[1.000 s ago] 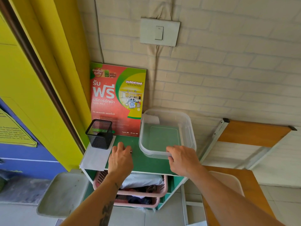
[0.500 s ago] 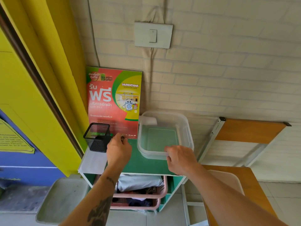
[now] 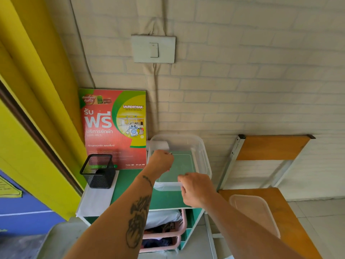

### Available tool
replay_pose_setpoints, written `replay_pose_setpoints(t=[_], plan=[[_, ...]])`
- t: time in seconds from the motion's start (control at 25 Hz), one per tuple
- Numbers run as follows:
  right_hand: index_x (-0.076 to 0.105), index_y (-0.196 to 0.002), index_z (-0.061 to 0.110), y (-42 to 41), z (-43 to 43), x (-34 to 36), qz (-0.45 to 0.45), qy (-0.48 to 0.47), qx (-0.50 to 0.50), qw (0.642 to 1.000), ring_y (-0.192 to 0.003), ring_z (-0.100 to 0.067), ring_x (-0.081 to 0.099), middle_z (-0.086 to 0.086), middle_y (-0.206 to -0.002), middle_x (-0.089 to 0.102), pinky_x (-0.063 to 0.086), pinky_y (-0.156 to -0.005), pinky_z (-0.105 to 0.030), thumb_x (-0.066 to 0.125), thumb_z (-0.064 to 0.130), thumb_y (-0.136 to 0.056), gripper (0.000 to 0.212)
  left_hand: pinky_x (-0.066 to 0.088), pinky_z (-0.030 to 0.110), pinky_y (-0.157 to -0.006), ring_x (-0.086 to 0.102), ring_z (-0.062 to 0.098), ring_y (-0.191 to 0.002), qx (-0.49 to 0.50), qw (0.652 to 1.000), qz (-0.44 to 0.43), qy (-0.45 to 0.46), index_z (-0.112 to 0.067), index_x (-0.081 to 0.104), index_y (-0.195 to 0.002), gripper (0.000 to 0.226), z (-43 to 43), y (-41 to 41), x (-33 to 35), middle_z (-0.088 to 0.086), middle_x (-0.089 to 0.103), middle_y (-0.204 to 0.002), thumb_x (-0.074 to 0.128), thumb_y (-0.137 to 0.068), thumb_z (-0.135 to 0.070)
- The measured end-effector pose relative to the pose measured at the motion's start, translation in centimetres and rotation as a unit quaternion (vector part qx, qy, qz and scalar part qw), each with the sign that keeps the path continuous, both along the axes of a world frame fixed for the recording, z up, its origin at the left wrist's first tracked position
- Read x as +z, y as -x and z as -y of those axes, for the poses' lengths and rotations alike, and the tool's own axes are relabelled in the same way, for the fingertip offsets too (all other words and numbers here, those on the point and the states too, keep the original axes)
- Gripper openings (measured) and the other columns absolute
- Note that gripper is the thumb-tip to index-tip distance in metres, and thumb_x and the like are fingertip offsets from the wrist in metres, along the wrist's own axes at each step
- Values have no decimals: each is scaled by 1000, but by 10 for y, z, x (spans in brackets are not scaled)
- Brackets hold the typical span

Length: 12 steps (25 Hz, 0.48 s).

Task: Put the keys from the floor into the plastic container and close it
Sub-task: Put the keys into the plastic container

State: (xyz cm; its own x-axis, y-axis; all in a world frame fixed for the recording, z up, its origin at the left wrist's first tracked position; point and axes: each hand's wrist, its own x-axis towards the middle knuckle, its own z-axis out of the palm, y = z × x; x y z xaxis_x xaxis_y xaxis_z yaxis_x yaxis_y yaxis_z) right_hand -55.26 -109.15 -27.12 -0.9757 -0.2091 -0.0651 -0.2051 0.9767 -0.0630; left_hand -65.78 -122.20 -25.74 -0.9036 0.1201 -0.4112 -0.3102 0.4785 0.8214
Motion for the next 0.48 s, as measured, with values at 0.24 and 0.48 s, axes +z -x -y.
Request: replay_pose_setpoints(t=[0.24, 0.48], plan=[[58, -97, 17, 0, 1, 2, 8, -13, -1, 1000, -68, -22, 56, 0, -77, 57, 44, -62, -32, 60, 19, -87, 10, 60, 46, -81, 68, 36, -84, -18, 995, -3, 96, -7, 59, -79, 9, -7, 0, -15, 15, 64, -85, 51, -81, -11], [58, -100, 15, -1, 2, 4, 12, -20, -3, 1000, -71, -23, 57, -3, -79, 57, 49, -64, -35, 64, 14, -84, 17, 49, 33, -59, 51, 22, -65, -65, 986, -18, 149, -2, 54, -83, 8, -10, -8, 0, 10, 55, -78, 48, -83, -7]])
